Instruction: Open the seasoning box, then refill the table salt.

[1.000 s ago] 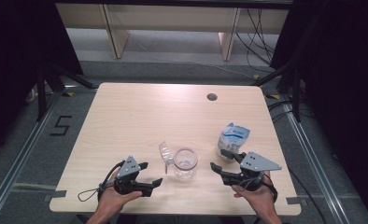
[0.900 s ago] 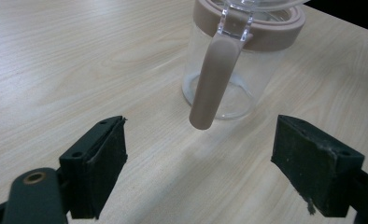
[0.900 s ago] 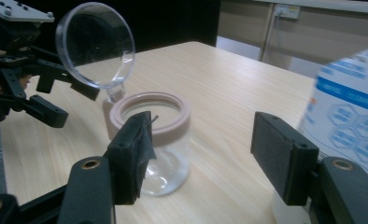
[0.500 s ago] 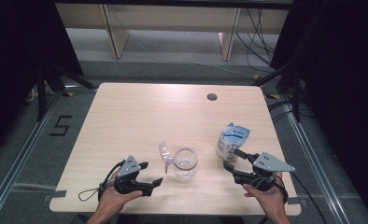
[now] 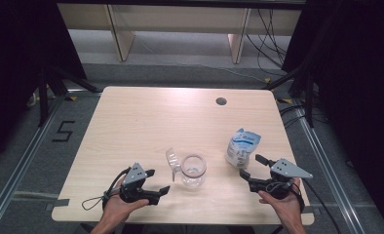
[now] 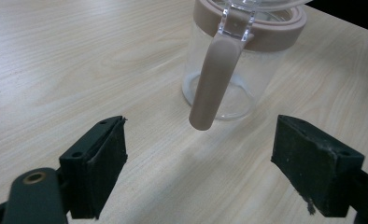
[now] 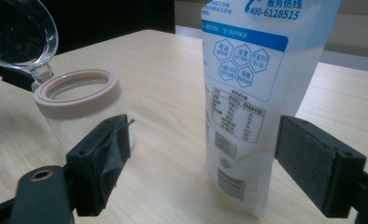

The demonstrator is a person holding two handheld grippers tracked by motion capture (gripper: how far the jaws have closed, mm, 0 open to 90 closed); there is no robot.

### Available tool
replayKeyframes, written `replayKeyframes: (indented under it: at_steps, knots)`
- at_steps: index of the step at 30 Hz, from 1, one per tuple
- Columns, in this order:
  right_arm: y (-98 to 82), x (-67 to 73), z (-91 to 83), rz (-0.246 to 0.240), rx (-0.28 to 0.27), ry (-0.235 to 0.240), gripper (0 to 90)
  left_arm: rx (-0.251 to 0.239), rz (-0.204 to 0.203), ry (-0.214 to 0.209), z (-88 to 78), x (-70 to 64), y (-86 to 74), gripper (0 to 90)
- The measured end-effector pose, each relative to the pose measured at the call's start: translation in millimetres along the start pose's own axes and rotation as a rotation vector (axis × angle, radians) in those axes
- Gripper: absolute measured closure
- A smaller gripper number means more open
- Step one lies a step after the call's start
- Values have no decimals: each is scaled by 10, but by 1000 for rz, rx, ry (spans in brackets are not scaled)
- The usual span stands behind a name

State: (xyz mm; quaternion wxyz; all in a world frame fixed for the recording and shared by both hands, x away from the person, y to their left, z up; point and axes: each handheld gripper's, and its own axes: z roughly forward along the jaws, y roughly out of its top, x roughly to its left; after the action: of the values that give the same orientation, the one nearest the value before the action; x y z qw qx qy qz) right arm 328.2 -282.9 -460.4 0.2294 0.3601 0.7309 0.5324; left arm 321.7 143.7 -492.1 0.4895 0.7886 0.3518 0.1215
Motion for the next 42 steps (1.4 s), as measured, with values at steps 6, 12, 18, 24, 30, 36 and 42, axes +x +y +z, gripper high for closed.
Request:
replayKeyframes:
  at_steps: [6, 12, 18, 24, 30, 36, 42]
  knots:
    - [-45, -64, 16, 6, -4, -21, 162, 0, 5, -8, 2, -1, 0, 171]
    - [-79, -124, -3, 27, 2, -43, 162, 0, 11, -14, 12, 2, 2, 171]
    - [-106, -207, -23, 44, -10, -48, 161, 5, 14, -12, 7, 2, 2, 171]
    - [-114, -251, 25, 49, -10, -55, 158, -3, 4, 2, -23, -2, -11, 171]
    - [-108, -298, 51, 26, -11, -41, 156, -3, 2, 0, -21, -5, -16, 171]
    - [-103, -293, 64, 21, -15, -29, 156, 0, 9, -9, -17, 4, -7, 171]
    - [-106, -321, 126, 7, -13, -14, 154, -1, 8, -9, -12, -8, -3, 172]
